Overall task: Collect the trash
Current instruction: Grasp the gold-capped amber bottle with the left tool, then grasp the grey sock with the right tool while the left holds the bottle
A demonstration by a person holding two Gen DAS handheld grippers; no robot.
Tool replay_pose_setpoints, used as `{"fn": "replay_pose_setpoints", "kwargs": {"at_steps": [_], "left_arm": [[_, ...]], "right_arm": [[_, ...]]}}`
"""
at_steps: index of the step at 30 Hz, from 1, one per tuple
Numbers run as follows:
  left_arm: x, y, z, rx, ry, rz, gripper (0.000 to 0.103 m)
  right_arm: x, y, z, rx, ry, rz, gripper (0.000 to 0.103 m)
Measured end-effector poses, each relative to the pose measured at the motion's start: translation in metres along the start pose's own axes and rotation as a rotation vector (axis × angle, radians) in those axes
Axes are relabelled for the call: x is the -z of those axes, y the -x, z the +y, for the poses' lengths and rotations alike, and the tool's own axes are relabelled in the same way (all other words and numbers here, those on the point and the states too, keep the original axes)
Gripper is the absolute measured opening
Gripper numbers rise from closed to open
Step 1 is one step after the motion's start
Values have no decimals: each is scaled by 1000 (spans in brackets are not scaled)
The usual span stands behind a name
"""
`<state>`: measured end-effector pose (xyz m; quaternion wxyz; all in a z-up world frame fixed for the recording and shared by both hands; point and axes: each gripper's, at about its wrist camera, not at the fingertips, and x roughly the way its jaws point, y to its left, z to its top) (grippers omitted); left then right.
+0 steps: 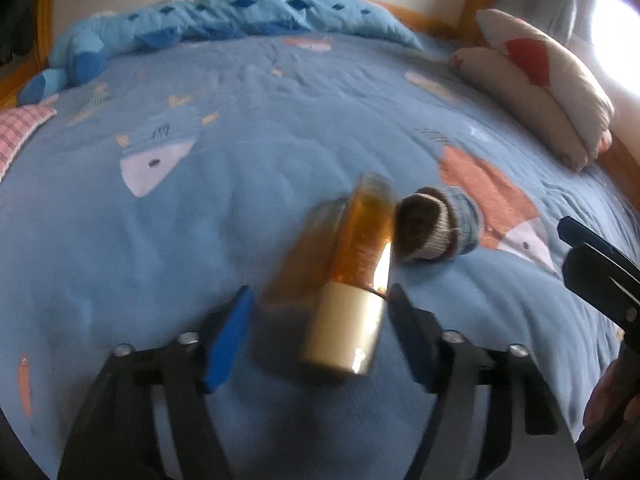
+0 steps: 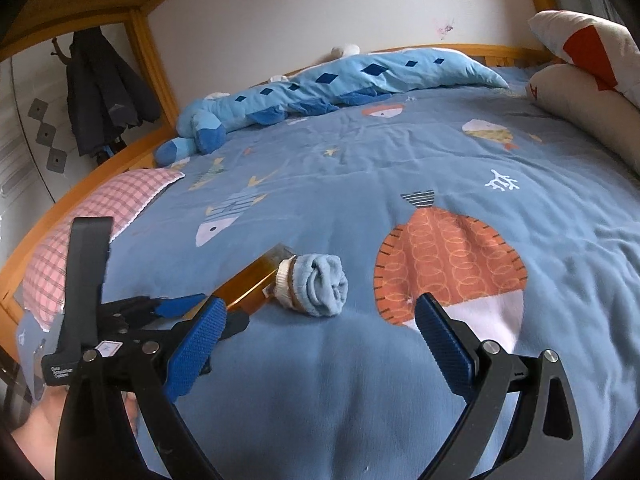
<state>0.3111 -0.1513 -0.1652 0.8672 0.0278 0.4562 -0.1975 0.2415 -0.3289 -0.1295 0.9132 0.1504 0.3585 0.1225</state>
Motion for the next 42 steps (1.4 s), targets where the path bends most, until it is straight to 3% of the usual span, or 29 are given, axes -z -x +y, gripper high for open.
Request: {"fn": "replay_pose_setpoints", "kwargs": {"at_steps": [4, 10, 16, 18, 21, 27, 34, 42], "left_arm": [[-3, -2, -4, 28, -25, -10, 41], [0, 9, 0, 54, -22, -35, 37], [-2, 30, 11, 62, 2, -88, 37], [-3, 34, 15, 69, 17, -95, 37], [-4, 30, 18, 87, 29, -82, 37], [-6, 23, 10, 100, -8, -58, 39], [-3, 12, 4, 100, -29, -13, 54], [-2, -4, 1, 99, -52, 19, 53]], "right_arm": [[-1, -12, 0, 1, 6, 29, 92], [-3, -30, -1, -5, -24, 68, 92], [-11, -51, 1, -46, -71, 101, 92], [-13, -61, 1, -24, -71, 123, 87], [-15, -76, -1, -23, -92, 171, 78], [-13, -76, 3, -17, -78, 163, 78], [-16, -77, -1, -27, -85, 164, 78], [-19, -81, -4, -40, -91, 178, 75]]}}
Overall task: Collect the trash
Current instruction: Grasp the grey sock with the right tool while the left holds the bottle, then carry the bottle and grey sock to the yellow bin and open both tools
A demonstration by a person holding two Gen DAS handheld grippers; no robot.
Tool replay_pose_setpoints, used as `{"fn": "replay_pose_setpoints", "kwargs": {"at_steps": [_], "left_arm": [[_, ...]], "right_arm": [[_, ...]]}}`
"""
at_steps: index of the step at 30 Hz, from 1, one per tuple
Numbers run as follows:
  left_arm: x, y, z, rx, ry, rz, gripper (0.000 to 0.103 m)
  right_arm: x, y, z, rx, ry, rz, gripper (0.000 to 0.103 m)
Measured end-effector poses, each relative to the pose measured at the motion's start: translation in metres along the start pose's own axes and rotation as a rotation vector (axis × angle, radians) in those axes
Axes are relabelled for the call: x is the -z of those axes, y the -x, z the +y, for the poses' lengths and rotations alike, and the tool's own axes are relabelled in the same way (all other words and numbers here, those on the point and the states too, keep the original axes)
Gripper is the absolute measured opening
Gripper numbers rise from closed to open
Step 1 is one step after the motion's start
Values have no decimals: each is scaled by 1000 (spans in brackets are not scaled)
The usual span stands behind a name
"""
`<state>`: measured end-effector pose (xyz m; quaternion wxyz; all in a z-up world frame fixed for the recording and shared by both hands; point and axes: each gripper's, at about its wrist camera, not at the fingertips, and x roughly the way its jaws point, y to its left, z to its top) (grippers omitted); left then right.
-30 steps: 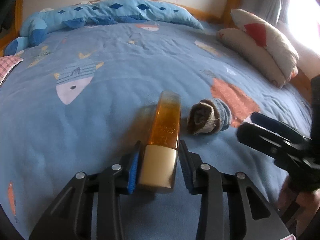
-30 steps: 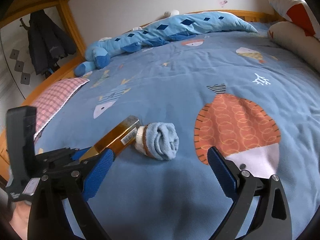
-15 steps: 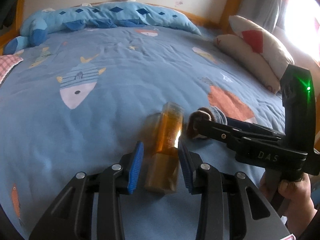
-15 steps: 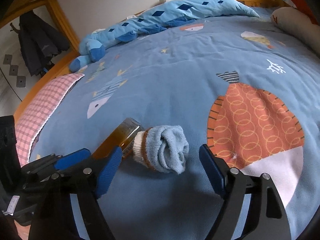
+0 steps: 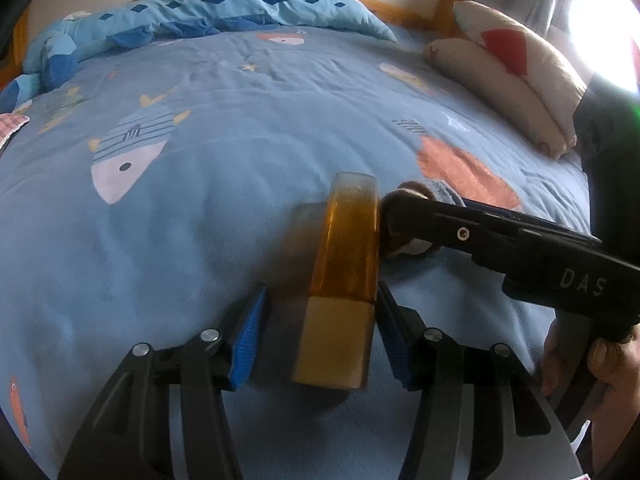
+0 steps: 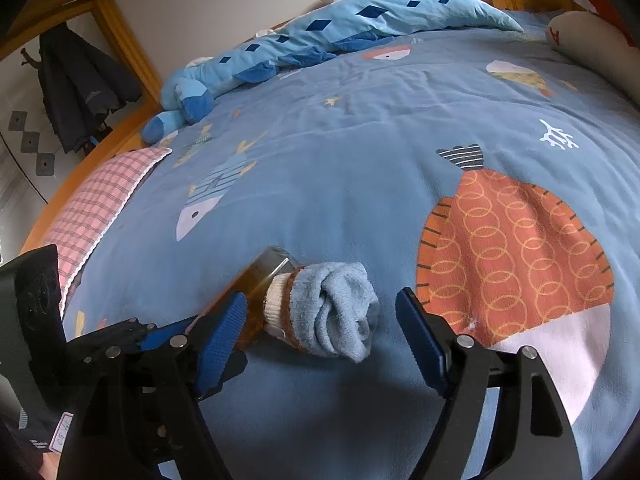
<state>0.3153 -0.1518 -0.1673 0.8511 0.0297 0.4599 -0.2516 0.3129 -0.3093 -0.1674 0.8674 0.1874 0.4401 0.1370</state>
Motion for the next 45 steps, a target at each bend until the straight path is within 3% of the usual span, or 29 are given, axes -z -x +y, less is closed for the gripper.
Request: {"fn": "replay_pose_setpoints", "kwargs": {"at_steps": [7, 14, 23, 34, 45], "left_arm": [[-2, 0, 4, 9, 11, -9, 34], [0, 8, 0, -5, 4, -49, 32], [6, 30, -2, 17, 33, -96, 32], [33, 85, -47, 73, -1, -140, 32], [80, 140, -121, 151, -80, -135, 32]], "right_arm": [[1, -8, -3, -11, -19, 27, 62], [1, -11, -5, -19, -18, 24, 44], [10, 9, -2, -46, -4, -10, 40], [40, 98, 3, -110, 17, -67, 40], [106, 210, -8, -83, 19, -86, 40]]}}
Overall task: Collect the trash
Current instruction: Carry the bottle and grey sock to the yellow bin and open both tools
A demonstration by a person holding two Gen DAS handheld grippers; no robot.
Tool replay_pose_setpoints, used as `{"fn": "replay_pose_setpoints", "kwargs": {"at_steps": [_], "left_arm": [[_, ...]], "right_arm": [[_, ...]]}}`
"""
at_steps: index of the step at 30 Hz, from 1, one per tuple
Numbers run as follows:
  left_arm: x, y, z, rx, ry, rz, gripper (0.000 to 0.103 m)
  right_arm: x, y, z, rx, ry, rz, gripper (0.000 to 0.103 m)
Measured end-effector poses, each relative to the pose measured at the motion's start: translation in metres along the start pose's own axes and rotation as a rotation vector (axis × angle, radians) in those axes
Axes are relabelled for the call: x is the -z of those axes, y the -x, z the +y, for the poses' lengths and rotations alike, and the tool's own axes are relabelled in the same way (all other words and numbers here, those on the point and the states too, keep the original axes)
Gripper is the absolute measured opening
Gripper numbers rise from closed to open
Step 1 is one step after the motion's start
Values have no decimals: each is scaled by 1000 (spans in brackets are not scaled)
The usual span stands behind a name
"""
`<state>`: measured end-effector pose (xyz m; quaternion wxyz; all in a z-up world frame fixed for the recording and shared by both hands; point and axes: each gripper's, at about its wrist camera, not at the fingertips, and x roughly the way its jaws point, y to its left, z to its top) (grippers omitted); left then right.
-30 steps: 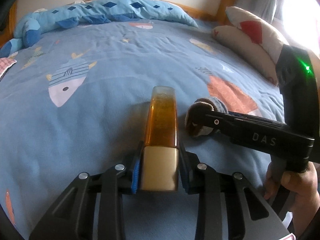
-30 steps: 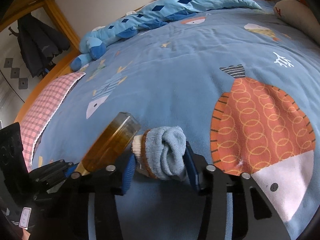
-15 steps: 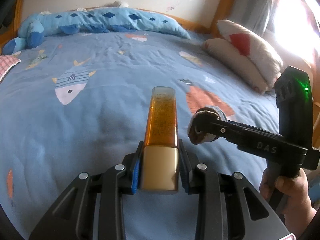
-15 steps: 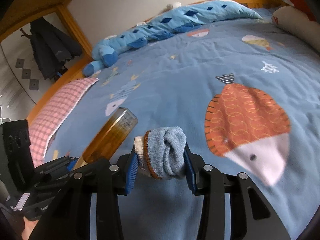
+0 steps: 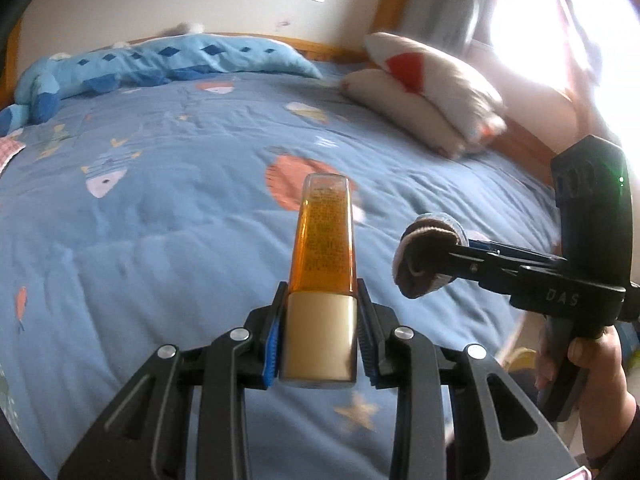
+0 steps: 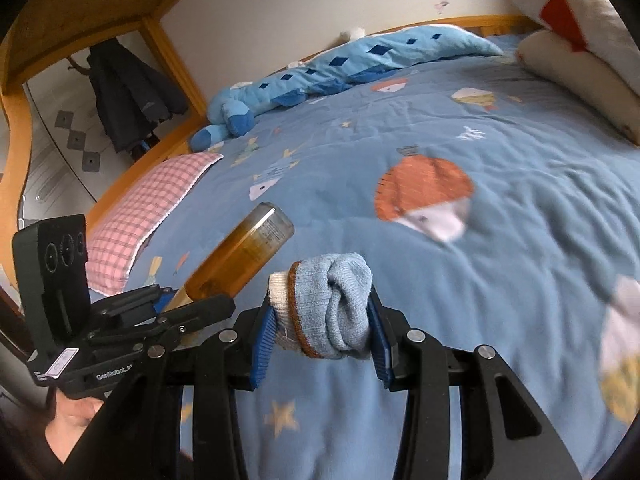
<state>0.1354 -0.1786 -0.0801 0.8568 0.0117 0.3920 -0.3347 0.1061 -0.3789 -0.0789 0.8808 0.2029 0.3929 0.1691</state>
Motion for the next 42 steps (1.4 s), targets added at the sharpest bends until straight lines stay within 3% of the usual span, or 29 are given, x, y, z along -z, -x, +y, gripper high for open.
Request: {"fn": "replay_pose_setpoints", "kwargs": {"at_steps": [12, 22, 30, 38, 40, 42], "left_arm": [[53, 10, -146, 217, -173, 62, 32], [103, 5, -254, 377, -309, 149, 32], [153, -11, -324, 464, -397, 290, 32], [202, -44, -373, 482, -481, 453, 32], [208, -54, -382, 476, -497, 488, 33], [210, -63, -386, 467, -502, 514, 34]], "right_arm": [[96, 153, -45, 99, -191, -174, 40], [190, 256, -73, 239, -306, -241, 40], [268, 313, -97, 349, -408, -244, 40], [334, 331, -135, 436, -526, -191, 42], [343, 334, -144, 445, -557, -185, 48], [348, 337, -154, 467, -589, -194, 68]]}}
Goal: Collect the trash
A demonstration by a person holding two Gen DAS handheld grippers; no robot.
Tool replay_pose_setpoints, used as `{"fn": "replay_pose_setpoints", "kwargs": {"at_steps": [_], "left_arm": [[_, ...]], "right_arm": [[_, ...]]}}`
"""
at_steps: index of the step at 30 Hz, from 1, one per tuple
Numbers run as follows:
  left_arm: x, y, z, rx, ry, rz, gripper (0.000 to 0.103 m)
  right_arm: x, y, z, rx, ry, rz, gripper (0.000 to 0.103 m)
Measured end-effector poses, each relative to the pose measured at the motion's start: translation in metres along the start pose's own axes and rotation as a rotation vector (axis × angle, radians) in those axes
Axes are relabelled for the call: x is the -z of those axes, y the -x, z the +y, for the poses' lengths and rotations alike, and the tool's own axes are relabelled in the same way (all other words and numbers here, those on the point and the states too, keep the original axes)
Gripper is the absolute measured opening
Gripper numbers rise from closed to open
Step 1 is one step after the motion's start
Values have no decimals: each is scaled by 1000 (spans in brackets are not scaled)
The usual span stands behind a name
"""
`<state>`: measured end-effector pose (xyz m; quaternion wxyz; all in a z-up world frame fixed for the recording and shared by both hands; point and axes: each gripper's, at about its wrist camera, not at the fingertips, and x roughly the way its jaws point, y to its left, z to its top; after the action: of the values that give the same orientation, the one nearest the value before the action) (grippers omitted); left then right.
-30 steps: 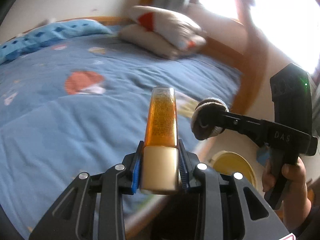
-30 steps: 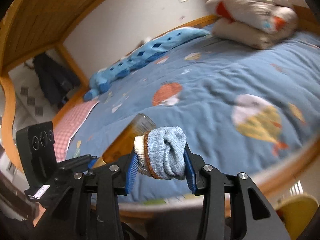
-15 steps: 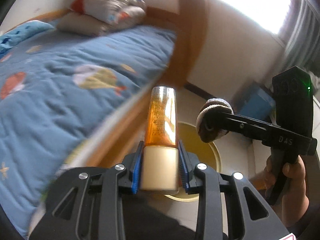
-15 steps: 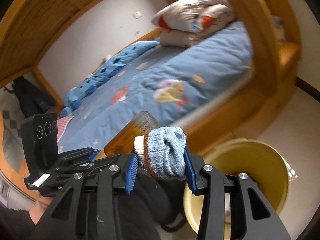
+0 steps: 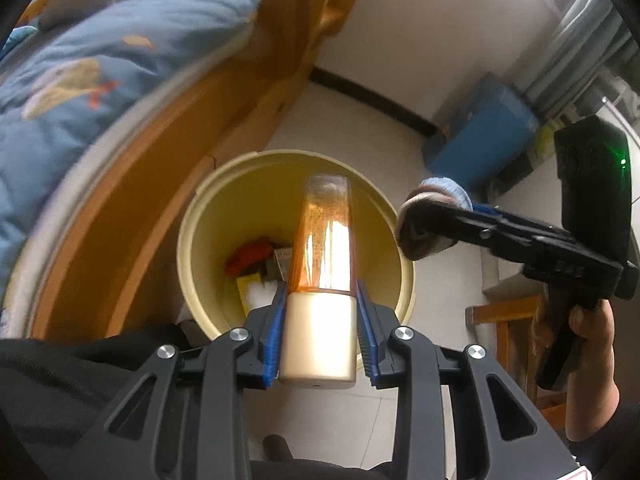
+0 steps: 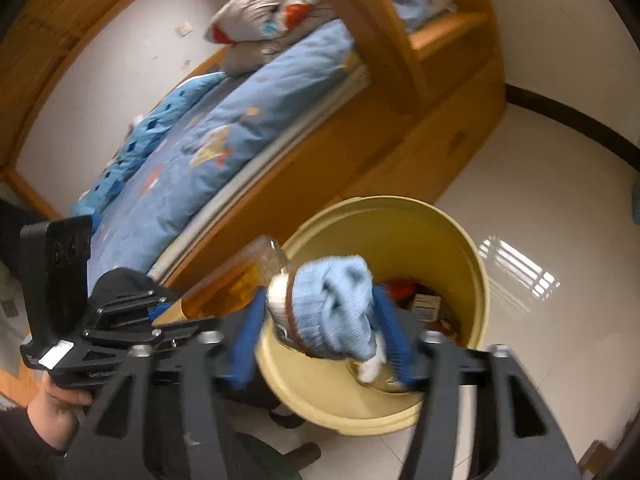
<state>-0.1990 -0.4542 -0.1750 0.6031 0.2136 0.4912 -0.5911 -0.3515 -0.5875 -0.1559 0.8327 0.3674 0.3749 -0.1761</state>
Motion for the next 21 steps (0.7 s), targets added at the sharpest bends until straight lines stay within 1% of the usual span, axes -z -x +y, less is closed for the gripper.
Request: {"fn": "replay_pose_setpoints", "kwargs": {"at_steps": [2, 3, 4, 6, 10, 15, 21], "left_arm": [[-6, -7, 2, -18, -3, 4, 58], [-7, -10, 2, -41, -10, 6, 79], [-8, -12, 2, -77, -14, 0, 83], [-7, -15, -1, -76, -24, 18, 83], [-4, -27, -4, -124, -50, 61, 83], [-4, -23, -3, -111, -55, 47, 83], [-5, -17, 1, -86, -24, 14, 83]], "right_arm": [[-3, 0, -8, 22, -10, -14, 69], [-3, 1, -11, 30, -9, -16, 70], [-3, 1, -14, 37, -10, -18, 70], [-1, -1, -17, 42, -9, -16, 70], [7, -7, -15, 67, 14, 15, 70], [13, -13, -8, 59, 29, 43, 70], [8, -6, 1, 74, 48, 30, 70]]}}
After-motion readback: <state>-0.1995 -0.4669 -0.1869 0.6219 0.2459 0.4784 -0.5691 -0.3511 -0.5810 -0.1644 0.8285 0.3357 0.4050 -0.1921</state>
